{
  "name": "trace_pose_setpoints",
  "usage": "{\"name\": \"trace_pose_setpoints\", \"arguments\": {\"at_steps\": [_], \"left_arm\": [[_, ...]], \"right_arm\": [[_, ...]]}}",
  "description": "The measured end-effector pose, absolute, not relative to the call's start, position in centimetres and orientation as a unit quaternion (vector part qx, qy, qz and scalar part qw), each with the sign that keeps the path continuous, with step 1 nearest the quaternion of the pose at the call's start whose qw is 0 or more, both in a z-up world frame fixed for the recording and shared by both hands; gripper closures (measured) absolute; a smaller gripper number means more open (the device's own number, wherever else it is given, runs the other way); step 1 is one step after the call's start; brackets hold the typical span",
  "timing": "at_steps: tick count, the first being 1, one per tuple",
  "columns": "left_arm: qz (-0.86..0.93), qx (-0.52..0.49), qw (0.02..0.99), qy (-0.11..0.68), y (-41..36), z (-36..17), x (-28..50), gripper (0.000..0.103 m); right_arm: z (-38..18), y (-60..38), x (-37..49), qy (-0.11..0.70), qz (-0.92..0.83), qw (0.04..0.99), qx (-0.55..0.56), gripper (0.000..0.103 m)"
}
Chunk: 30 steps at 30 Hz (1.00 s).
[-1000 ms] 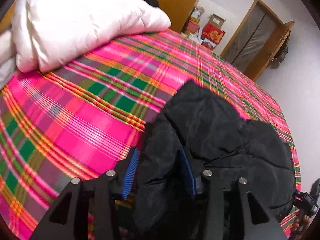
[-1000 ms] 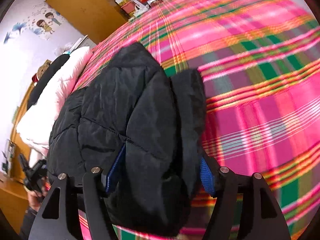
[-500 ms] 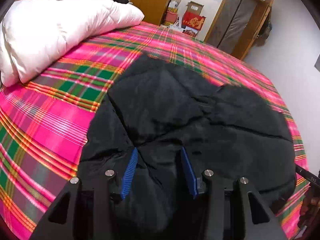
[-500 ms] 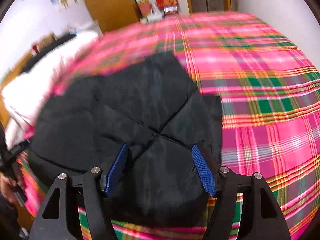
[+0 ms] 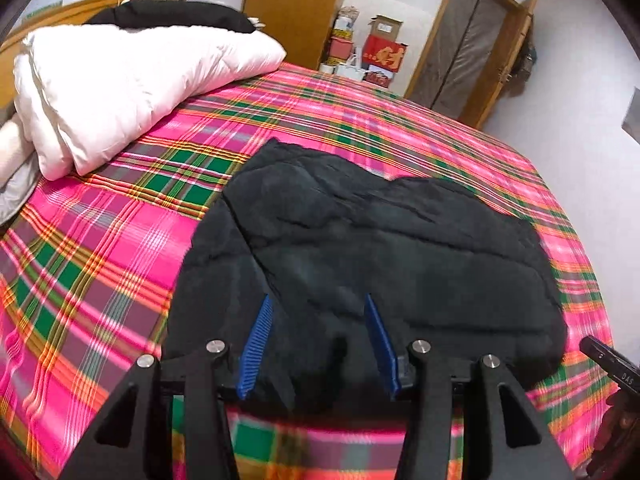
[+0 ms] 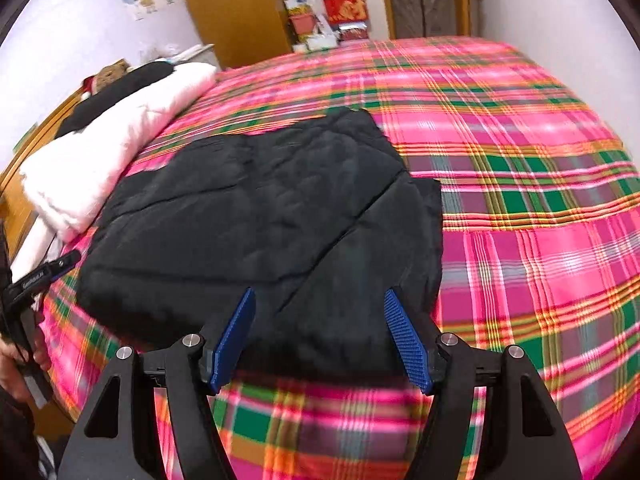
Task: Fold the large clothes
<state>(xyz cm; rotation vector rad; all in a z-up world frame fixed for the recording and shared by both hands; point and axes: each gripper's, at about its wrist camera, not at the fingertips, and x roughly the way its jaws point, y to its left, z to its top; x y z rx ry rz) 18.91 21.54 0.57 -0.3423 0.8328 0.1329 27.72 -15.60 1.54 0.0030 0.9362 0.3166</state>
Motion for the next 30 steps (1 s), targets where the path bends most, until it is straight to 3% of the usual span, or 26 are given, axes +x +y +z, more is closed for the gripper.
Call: {"name": "trace_pose_setpoints", "arguments": {"at_steps": [16, 30], "left_arm": [[0.037, -0.12, 0.921, 0.37, 11.0, 8.6, 6.5, 0.053], [0.024, -0.082, 0.916, 0.392, 6.6, 7.6, -0.1, 0.048]], "right_arm": [[7.4, -12.1, 14.4, 0.391, 0.207, 0.896, -0.047, 0.036], [7.5, -13.3, 7.3, 0.387, 0.186, 0.901, -0.063, 0.036]]}}
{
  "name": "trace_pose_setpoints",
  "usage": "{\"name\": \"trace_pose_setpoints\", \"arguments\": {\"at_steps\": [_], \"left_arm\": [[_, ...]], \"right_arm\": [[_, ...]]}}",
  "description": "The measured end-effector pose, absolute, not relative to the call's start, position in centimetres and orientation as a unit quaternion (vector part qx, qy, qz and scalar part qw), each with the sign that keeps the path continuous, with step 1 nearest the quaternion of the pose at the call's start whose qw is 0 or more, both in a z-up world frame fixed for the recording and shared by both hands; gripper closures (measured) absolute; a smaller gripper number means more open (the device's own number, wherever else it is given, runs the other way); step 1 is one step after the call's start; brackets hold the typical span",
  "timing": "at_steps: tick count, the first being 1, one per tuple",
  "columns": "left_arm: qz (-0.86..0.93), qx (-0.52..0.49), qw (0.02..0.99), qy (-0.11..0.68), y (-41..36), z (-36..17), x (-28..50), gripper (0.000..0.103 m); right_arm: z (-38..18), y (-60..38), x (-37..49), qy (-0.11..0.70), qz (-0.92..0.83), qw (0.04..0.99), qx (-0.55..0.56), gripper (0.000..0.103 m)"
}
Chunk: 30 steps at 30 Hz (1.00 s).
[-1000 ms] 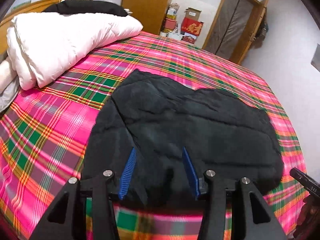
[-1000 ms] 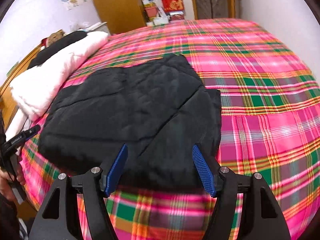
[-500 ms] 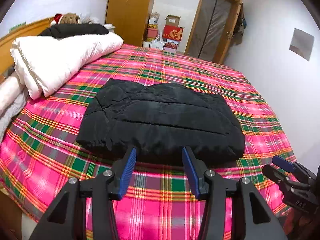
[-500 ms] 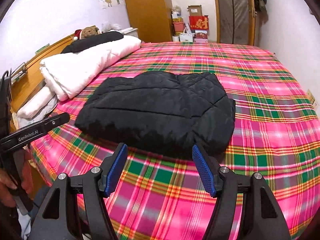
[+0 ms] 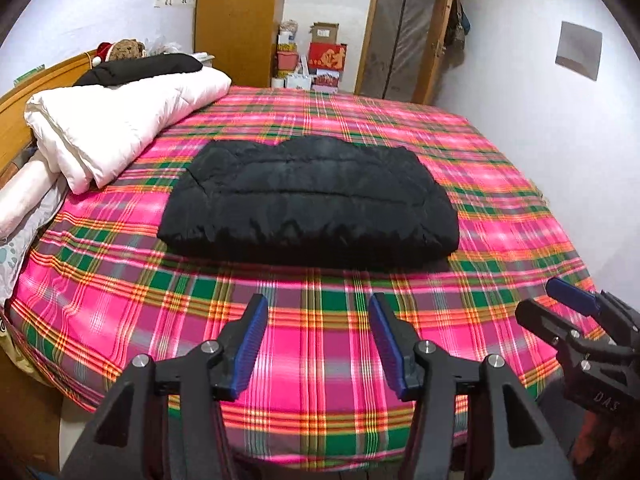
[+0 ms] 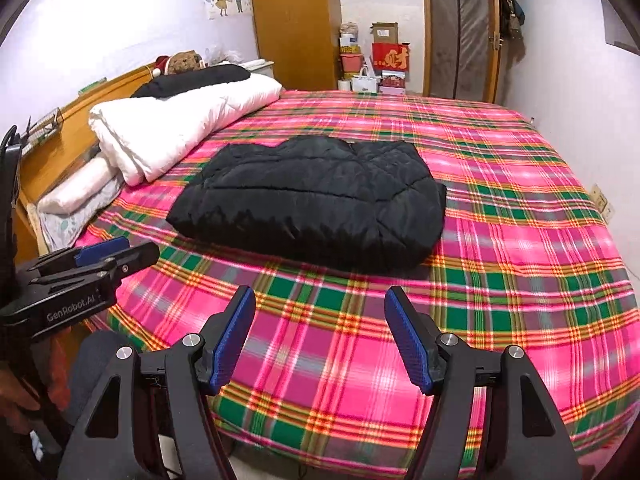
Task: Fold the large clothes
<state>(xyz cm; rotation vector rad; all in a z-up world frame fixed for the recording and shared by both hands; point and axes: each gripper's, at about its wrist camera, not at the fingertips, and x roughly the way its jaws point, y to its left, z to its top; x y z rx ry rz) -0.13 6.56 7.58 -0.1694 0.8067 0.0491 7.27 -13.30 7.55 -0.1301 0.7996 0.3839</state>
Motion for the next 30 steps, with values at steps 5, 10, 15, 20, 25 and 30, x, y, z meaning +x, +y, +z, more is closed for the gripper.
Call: {"name": "trace_pose_setpoints", "arguments": {"at_steps": [5, 10, 15, 20, 25, 30], "left_arm": [[0.023, -0.093, 0.911, 0.401, 6.6, 6.9, -0.7, 0.043], [0.024, -0.093, 0.91, 0.402, 6.6, 6.8, -1.0, 0.042], [0.03, -0.091, 0.91, 0.403, 6.7, 6.7, -1.2, 0.038], [0.029, -0.091, 0.909, 0.406, 6.6, 6.5, -1.3, 0.038], [0.029, -0.091, 0.908, 0.407, 6.5, 6.5, -1.4, 0.038], [0.03, -0.086, 0.908, 0.409, 6.4, 6.4, -1.4, 0.038]], "right_arm": [[7.0, -13.2, 6.7, 0.394, 0.184, 0.898, -0.069, 0.036], [7.0, -12.9, 6.5, 0.393, 0.187, 0.897, -0.074, 0.036], [6.9, -12.8, 6.4, 0.394, 0.19, 0.896, -0.077, 0.036], [6.7, -12.6, 6.3, 0.398, 0.189, 0.894, -0.077, 0.036], [6.6, -12.4, 6.2, 0.4, 0.191, 0.893, -0.078, 0.036], [6.5, -12.3, 6.2, 0.402, 0.192, 0.892, -0.078, 0.036]]}}
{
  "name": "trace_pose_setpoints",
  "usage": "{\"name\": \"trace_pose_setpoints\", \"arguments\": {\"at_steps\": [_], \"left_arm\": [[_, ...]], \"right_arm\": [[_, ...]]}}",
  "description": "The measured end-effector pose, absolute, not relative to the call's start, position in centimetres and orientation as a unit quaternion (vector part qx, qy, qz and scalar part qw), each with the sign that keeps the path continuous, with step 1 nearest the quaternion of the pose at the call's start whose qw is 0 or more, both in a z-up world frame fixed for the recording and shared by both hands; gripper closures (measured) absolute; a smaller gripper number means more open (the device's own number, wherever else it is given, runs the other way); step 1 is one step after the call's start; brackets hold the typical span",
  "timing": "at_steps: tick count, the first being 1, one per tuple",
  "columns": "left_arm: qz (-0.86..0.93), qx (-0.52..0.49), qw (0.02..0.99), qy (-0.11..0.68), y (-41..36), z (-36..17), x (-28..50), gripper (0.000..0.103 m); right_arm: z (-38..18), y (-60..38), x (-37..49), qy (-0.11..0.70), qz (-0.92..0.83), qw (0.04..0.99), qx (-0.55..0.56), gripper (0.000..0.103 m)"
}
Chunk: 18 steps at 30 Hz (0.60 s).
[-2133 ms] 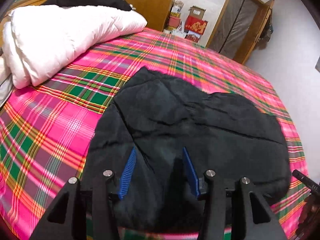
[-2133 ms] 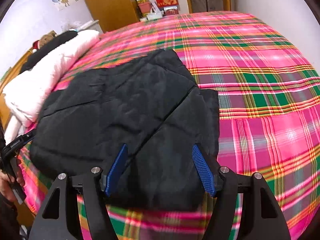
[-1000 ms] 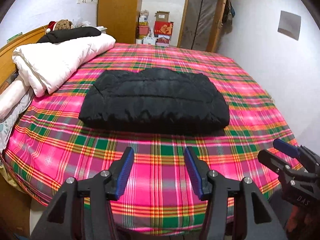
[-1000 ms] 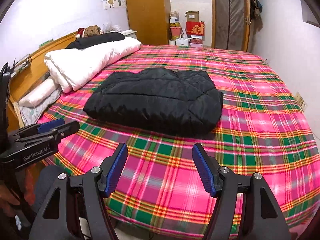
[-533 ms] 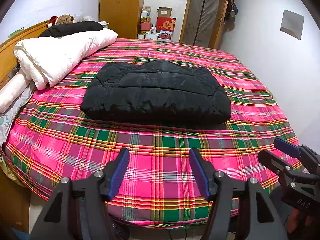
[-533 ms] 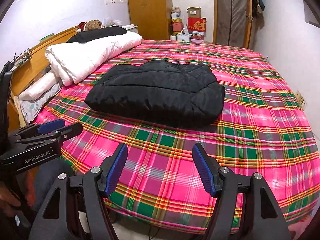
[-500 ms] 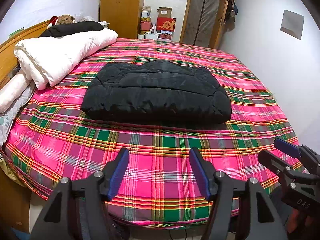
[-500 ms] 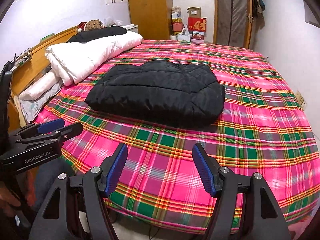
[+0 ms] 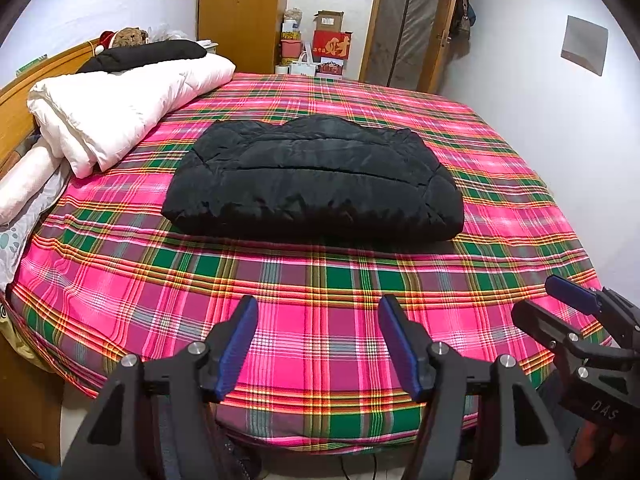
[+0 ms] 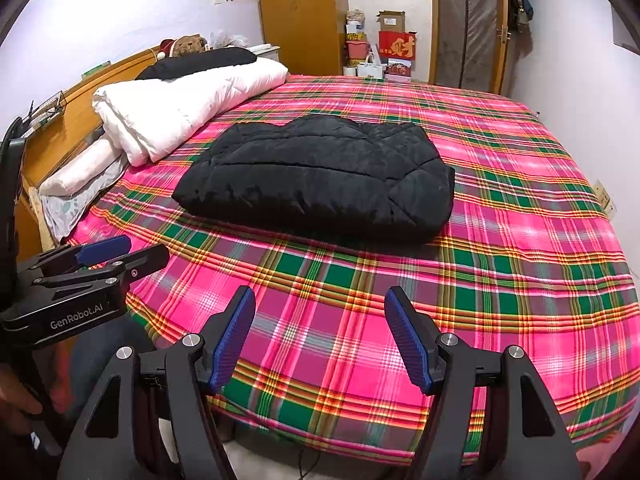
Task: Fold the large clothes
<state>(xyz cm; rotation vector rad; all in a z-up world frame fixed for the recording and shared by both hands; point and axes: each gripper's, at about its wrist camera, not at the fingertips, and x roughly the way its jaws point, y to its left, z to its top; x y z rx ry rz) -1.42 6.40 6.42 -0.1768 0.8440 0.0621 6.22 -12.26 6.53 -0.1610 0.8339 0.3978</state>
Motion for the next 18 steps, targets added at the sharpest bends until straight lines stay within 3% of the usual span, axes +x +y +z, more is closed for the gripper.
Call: {"name": "trace_pose_setpoints", "arguments": {"at_steps": [18], "left_arm": [[0.037, -0.089, 0.91, 0.404, 6.64, 6.57, -1.71, 0.039]], "right_arm": [[6.35, -12.01, 6.03, 0.402, 0.191, 0.892, -0.076, 0.036]]}}
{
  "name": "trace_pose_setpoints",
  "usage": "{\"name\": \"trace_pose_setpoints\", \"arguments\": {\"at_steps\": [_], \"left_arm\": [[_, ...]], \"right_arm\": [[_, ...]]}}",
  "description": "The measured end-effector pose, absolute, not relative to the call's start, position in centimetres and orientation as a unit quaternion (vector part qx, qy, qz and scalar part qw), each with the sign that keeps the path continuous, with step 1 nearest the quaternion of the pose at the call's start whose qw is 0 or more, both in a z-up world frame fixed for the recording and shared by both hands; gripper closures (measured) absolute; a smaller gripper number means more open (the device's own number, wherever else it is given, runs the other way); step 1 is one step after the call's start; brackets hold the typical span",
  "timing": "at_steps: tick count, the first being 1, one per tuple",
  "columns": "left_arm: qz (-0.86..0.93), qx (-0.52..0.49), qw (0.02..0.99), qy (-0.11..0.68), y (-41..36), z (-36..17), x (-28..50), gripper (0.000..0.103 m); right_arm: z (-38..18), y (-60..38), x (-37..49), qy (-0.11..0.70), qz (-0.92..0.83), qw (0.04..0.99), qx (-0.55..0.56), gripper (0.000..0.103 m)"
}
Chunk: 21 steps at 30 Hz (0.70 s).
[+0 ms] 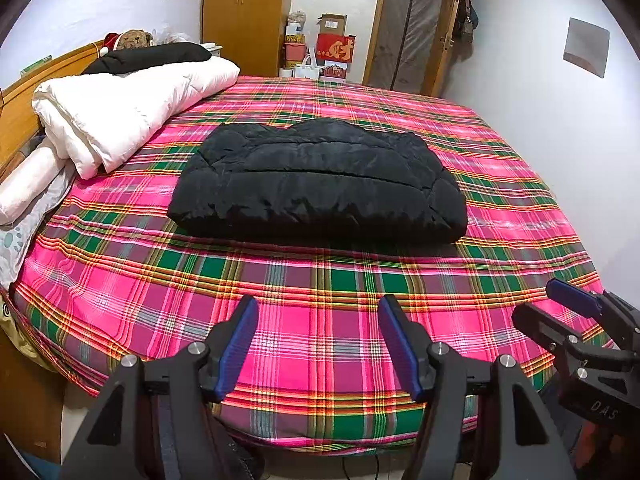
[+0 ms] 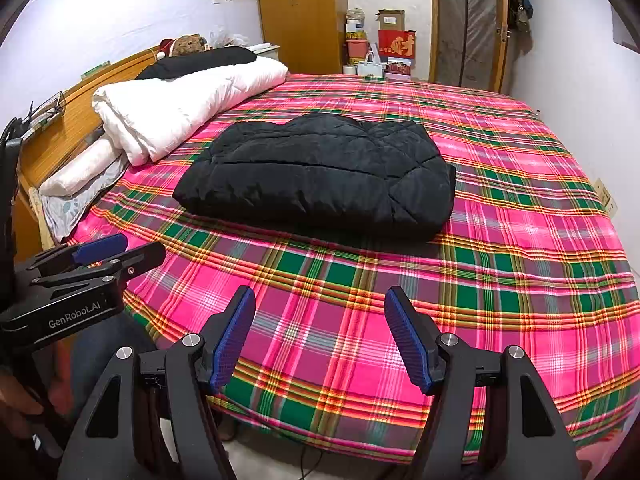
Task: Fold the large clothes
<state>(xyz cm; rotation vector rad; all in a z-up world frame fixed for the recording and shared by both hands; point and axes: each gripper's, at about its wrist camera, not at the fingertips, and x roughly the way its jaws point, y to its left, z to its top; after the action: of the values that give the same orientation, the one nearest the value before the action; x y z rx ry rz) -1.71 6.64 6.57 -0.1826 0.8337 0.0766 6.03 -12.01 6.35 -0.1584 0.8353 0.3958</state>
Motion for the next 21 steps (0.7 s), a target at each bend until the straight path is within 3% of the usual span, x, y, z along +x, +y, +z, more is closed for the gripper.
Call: {"name": "trace_pose_setpoints", "arguments": {"at_steps": [21], "left_arm": [[0.031, -0.114, 0.91, 0.398, 6.96, 7.05, -2.22, 0.039]], "right_arm": [[6.32, -11.96, 5.98, 0.401, 0.19, 0.893, -0.077, 0.036]]}}
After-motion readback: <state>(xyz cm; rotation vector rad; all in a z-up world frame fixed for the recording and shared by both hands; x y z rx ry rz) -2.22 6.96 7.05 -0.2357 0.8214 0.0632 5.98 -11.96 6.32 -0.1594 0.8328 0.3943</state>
